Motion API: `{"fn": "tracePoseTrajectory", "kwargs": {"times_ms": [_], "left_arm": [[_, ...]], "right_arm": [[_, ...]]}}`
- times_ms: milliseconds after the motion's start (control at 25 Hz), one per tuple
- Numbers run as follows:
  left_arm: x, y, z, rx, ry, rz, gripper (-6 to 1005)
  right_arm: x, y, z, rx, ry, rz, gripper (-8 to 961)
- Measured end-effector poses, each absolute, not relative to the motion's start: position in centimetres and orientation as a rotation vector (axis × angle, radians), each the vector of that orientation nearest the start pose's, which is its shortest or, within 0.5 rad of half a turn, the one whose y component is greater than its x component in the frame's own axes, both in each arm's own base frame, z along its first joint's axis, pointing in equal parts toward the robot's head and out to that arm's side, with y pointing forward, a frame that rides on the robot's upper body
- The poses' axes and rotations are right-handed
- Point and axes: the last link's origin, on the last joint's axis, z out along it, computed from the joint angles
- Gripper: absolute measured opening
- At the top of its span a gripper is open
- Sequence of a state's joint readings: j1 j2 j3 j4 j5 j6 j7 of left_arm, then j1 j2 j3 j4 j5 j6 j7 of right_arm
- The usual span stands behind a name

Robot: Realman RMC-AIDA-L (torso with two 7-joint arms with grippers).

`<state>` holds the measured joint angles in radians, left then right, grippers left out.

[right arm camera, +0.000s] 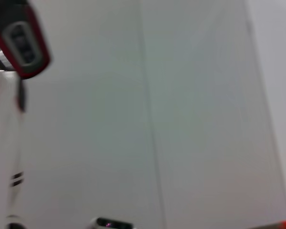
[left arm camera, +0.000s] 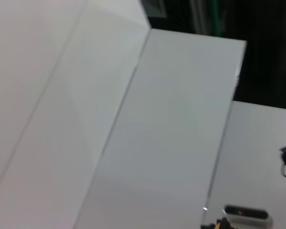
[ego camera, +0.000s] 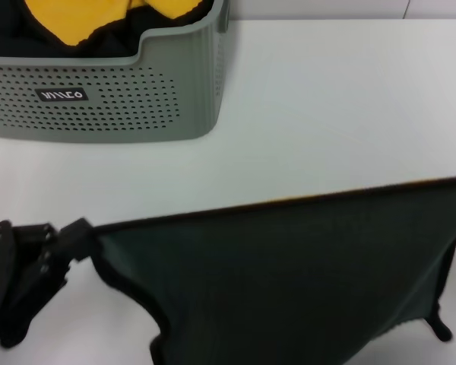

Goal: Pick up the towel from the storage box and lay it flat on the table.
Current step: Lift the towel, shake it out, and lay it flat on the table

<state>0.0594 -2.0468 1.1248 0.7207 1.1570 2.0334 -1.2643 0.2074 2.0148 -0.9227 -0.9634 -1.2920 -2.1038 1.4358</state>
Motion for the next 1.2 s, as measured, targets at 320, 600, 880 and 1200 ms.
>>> {"fn": "tracePoseTrajectory", "kwargs": {"times_ms": [320, 600, 880, 1200], "left_arm": [[-28.8, 21.6, 0.9, -2.443, -0.691, -1.468, 4], [-28.4, 25.8, -1.4, -2.439, -0.72, -1.268, 5], [-28.5, 28.2, -1.5, -2.417, -0.718, -1.15, 3], [-29.4, 30.7, -2.8, -2.368, -0.745, -0.952, 18]], "right_arm": [[24.5, 25.9, 5.2, -2.657, 0.27, 1.378, 19], [24.7, 30.1, 2.7, -2.58, 0.367, 1.202, 19], [24.0, 34.2, 0.3, -2.534, 0.458, 1.042, 19], [23.6, 37.5, -2.3, -2.484, 0.553, 0.89, 19]]}}
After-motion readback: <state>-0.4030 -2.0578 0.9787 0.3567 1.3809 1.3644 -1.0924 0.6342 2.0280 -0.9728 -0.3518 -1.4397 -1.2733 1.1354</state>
